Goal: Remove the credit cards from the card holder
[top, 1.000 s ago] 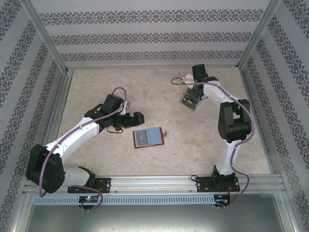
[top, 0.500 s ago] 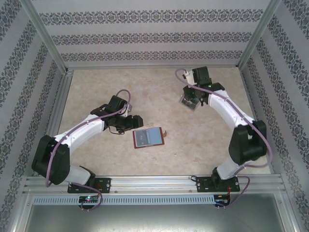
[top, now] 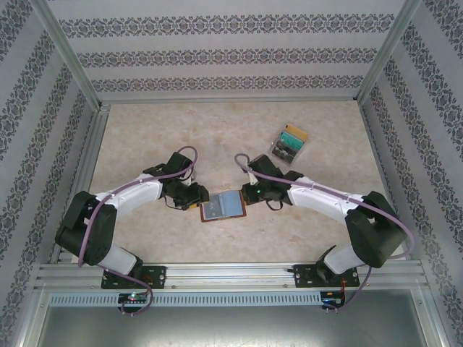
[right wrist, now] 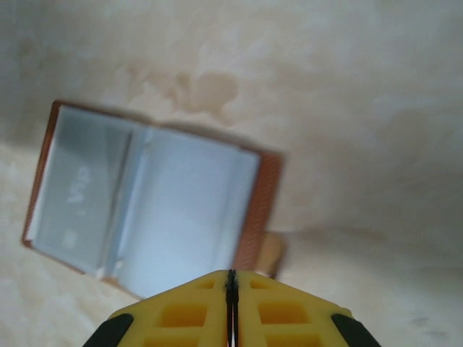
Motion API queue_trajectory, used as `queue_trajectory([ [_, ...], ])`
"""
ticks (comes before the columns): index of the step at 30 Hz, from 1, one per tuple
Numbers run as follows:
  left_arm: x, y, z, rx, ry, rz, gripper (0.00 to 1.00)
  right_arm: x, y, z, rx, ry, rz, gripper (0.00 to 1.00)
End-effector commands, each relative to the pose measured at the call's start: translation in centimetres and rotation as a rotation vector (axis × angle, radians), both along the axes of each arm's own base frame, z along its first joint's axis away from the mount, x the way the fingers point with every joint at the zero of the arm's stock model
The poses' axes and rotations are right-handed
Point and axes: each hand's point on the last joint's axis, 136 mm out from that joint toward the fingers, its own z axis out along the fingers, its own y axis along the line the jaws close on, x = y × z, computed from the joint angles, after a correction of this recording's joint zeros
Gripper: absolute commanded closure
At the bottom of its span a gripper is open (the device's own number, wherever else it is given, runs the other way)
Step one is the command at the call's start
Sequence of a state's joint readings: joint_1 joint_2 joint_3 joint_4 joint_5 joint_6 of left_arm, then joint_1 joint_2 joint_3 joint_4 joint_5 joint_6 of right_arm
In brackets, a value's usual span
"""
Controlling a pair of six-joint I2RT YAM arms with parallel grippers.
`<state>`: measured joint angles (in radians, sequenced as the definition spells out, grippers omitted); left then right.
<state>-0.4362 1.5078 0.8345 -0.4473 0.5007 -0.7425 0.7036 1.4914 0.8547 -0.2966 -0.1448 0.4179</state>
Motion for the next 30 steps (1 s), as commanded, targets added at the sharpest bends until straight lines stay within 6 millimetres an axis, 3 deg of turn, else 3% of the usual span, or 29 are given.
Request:
queue_trajectory([
  [1,0.3,-0.1,-0.4,-0.028,0.004,0.029,0.58,-0.5,1.6,-1.3,0.054,0.036,-0.055,0.87],
  [4,0.2,-0.2,-0.7,-0.031,0.008,0.026,0.58,-0.9,2.1,-2.4,0.037,0.055,-0.049,0.87],
  [19,0.4,-1.2,-1.8,-0.054,0.017,0.008,0.59,-1.5,0.8,-6.2,-0.081,0.099,-0.078,0.83],
  [30,0.1,-1.6,-2.7,-0.051,0.043,-0.014,0.6,-2.1,1.2,-7.0,-0.083,0.117,-0.081,0.82],
])
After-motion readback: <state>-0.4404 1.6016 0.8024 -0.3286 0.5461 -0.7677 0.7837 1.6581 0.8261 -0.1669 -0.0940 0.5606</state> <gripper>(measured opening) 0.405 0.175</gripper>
